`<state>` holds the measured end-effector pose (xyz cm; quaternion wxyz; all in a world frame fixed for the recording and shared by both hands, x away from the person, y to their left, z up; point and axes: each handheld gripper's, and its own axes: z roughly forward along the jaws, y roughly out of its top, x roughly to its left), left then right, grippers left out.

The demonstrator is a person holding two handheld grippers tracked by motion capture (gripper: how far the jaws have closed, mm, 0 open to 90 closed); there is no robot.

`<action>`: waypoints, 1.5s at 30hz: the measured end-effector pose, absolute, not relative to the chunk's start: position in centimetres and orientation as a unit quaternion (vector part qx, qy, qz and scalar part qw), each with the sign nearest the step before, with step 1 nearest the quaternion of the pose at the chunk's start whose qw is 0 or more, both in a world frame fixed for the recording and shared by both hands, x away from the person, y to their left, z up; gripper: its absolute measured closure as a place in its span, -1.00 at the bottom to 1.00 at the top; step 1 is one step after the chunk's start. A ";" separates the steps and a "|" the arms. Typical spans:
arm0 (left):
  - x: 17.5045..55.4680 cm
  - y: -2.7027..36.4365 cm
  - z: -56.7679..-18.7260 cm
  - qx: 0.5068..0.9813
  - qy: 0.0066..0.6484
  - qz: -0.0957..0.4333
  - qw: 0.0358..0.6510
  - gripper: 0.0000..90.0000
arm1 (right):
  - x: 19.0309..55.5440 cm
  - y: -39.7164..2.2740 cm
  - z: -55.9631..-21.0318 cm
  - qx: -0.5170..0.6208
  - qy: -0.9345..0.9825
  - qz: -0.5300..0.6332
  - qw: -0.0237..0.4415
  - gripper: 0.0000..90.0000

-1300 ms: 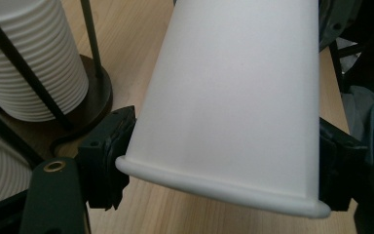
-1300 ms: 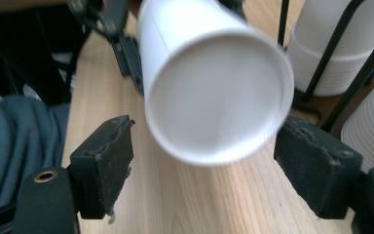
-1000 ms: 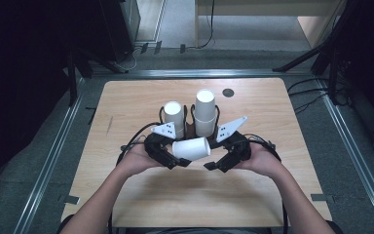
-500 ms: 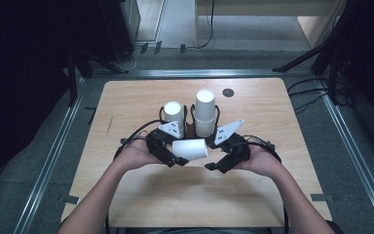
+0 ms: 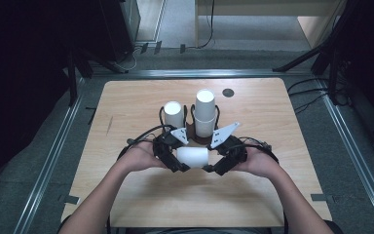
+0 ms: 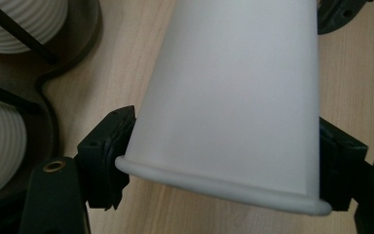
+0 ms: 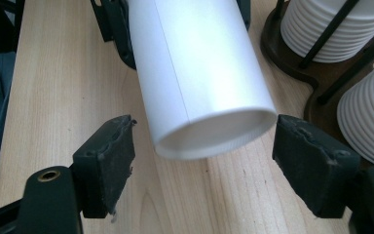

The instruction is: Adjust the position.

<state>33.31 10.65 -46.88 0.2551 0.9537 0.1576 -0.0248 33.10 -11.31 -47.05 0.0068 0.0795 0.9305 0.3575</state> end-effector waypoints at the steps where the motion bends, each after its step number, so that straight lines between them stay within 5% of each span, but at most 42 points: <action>1: 33.2 10.4 -46.9 0.954 0.160 -0.026 0.253 -0.49 | 33.1 -11.2 -47.1 0.077 0.931 0.356 0.005 -0.48; 22: 32.5 9.2 -47.1 0.962 0.126 -0.043 0.240 -0.53 | 32.1 -9.3 -47.7 0.029 0.945 0.324 -0.005 -0.27; 28: 32.5 9.6 -46.9 0.957 0.133 -0.027 0.255 -0.80 | 32.2 -9.5 -47.5 0.032 0.942 0.334 -0.003 -0.27; 45: 32.8 12.5 -46.3 0.931 0.162 0.000 0.327 -1.00 | 33.0 -11.5 -46.5 0.059 0.929 0.365 0.012 -0.28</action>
